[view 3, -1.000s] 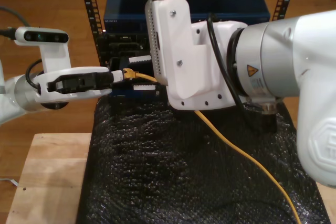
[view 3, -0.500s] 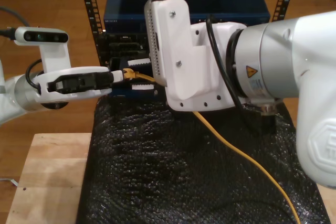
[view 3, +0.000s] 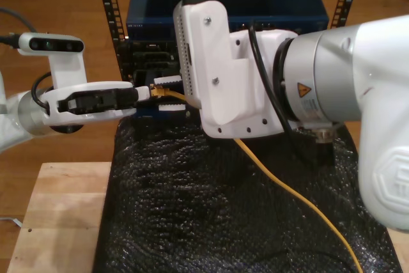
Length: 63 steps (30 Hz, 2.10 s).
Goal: Grab the cable and plug it in
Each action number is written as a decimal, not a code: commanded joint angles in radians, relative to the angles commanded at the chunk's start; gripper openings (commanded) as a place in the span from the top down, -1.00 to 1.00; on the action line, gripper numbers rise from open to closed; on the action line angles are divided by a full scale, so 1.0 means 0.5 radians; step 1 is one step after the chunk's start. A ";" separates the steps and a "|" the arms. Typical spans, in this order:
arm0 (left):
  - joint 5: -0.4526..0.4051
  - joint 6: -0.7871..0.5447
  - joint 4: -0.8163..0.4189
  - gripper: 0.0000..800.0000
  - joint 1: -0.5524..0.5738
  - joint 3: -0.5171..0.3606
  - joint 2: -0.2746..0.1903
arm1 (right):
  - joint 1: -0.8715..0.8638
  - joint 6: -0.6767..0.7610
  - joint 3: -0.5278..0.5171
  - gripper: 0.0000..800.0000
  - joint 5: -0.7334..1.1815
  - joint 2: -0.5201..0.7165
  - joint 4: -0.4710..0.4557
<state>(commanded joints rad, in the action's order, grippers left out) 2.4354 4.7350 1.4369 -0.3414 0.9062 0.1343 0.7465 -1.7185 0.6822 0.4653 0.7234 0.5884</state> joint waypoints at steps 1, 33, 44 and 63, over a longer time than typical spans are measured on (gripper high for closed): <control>0.000 0.000 0.000 0.93 0.000 0.000 0.000 | -0.003 0.000 0.000 0.49 0.000 0.000 0.000; 0.037 0.068 -0.003 -0.72 0.006 0.003 0.012 | -0.003 0.006 0.000 1.00 -0.003 -0.018 0.077; 0.003 0.068 -0.003 -0.99 0.003 0.012 0.000 | -0.144 0.101 0.049 1.00 -0.003 -0.058 0.101; -0.589 0.052 -0.175 -0.99 -0.015 0.098 -0.230 | -0.697 0.212 -0.028 1.00 0.141 -0.058 0.095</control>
<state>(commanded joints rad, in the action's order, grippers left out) 2.1408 4.7611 1.3495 -0.3491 0.9553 0.0192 0.3982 -1.6126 0.6684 0.5359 0.6943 0.6360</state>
